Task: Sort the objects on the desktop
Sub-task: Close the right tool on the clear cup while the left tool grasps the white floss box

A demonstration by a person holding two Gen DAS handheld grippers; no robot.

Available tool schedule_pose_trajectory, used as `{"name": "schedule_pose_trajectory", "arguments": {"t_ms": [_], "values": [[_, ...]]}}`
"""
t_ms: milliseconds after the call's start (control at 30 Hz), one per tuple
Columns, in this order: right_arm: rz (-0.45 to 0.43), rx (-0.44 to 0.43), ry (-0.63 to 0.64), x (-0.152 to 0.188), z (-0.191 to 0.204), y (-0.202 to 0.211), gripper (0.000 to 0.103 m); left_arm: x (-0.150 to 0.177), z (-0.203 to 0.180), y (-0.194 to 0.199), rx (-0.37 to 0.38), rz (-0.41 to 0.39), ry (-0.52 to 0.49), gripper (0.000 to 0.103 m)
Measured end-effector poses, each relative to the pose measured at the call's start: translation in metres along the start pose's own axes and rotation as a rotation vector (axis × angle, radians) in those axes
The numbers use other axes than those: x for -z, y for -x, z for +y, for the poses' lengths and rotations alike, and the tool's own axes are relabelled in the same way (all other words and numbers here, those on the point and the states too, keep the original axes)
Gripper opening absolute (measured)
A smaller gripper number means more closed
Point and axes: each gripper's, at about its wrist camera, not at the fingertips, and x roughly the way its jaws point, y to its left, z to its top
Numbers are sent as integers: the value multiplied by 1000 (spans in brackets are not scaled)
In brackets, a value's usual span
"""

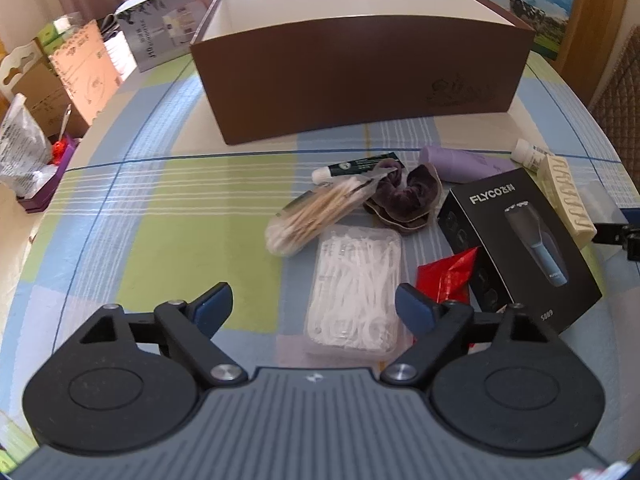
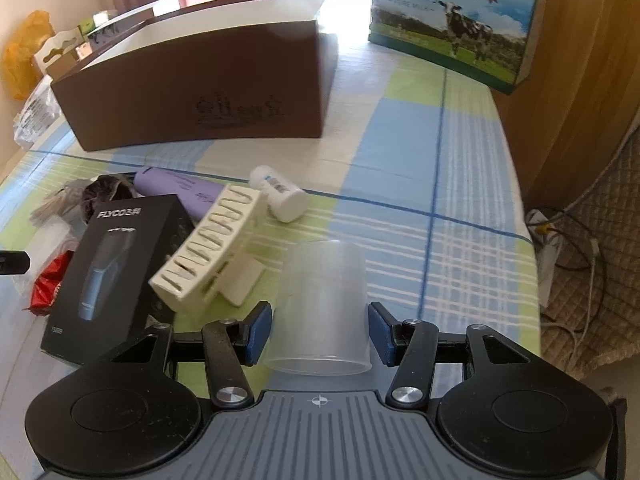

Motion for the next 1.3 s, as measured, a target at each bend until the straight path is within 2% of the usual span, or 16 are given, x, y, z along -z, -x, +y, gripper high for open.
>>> {"name": "schedule_pose_trajectory", "arguments": {"t_ms": [67,233,333,500,667,867,1000,1100,1300], "values": [[5,6,-18,1,-7,2,50,0,-1,-4,12,6,-19,77],[13,17,-53,6,-18,10,50,-7,0,-12,63,5,-46,77],[15,20,-70,8,-20,13,50,-12,-2,-17,100,15,-69,70],[18,19,-78,10,-21,16,50,-15,-6,-31,158,47,-78,52],[19,12,-77,13,-20,18,50,-14,-5,-36,166,49,-70,52],[22,-3,-71,16,-18,21,51,2,11,-24,133,61,-22,52],[17,-1,-82,14,-18,21,57,16,24,-13,100,85,14,52],[15,18,-58,12,-15,19,62,19,30,-12,106,93,16,53],[32,53,-8,12,-11,11,63,13,20,-22,79,114,-22,53]]}}
